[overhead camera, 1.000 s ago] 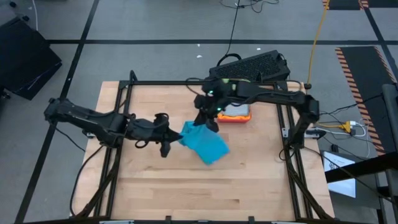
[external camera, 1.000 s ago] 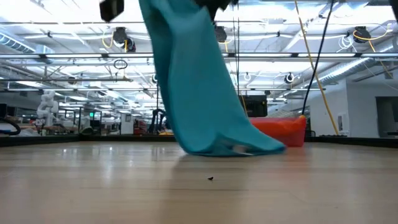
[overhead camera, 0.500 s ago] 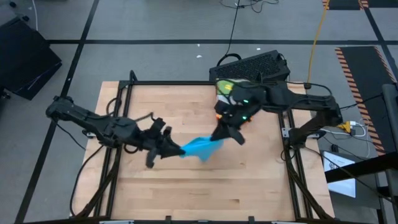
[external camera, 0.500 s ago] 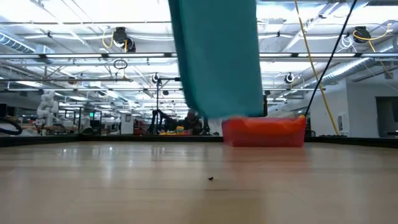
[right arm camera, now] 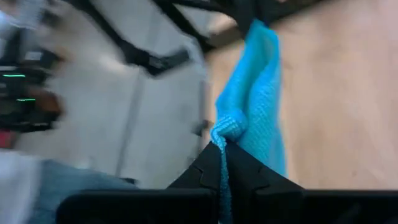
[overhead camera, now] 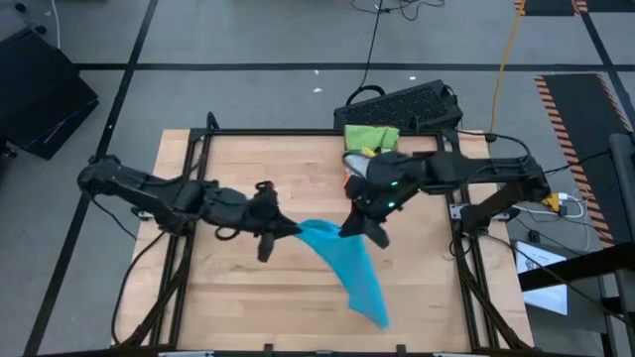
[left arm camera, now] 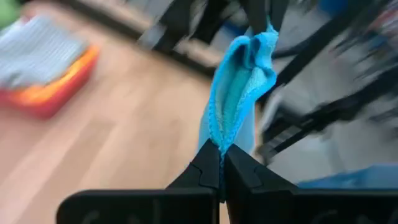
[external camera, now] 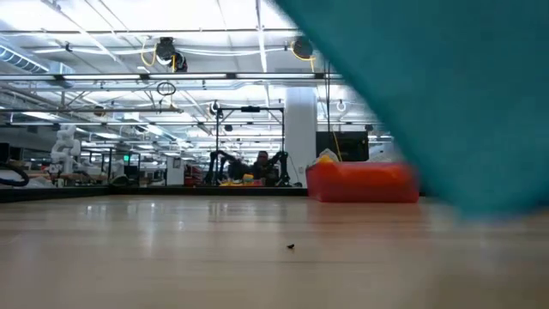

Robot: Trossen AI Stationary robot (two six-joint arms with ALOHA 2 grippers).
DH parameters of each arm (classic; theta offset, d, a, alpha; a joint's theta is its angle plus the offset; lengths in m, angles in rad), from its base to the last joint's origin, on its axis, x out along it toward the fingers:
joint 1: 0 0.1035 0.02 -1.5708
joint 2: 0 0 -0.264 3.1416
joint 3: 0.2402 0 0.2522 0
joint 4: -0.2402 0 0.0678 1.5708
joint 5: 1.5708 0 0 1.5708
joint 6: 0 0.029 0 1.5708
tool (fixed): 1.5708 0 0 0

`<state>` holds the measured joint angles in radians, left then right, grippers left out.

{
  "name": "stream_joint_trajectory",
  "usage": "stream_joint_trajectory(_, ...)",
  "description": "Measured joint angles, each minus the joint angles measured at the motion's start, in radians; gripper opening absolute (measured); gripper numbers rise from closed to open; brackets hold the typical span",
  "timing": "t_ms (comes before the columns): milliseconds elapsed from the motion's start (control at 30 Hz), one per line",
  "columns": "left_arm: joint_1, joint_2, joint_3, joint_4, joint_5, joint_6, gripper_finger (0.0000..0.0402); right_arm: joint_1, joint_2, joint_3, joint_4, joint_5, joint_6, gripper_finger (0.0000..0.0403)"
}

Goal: Fold microfiber towels
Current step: Fold the blue microfiber cloth

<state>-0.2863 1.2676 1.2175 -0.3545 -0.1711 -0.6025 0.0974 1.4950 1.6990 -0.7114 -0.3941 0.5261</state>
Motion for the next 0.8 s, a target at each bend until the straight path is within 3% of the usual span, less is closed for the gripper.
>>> stream_joint_trajectory(67,0.025,0.025,-0.001,-0.058,0.010,0.003,0.0004,-0.016,0.002,-0.086,0.016,0.004,0.000,0.0004)
stream_joint_trajectory(167,0.048,0.058,-0.001,-0.051,0.118,-0.011,0.0003,-0.021,0.003,-0.218,0.103,-0.027,0.058,0.0004)
stream_joint_trajectory(300,0.007,0.069,-0.001,0.124,0.275,-0.061,0.0004,0.004,-0.026,-0.300,0.269,-0.169,0.177,0.0004)
stream_joint_trajectory(533,-0.026,0.070,0.000,0.183,0.158,-0.007,0.0003,0.036,-0.044,-0.316,0.340,-0.161,0.195,0.0004)
stream_joint_trajectory(800,-0.035,0.069,0.000,0.384,0.295,-0.050,0.0002,0.051,-0.113,-0.316,0.403,-0.176,0.355,0.0002)
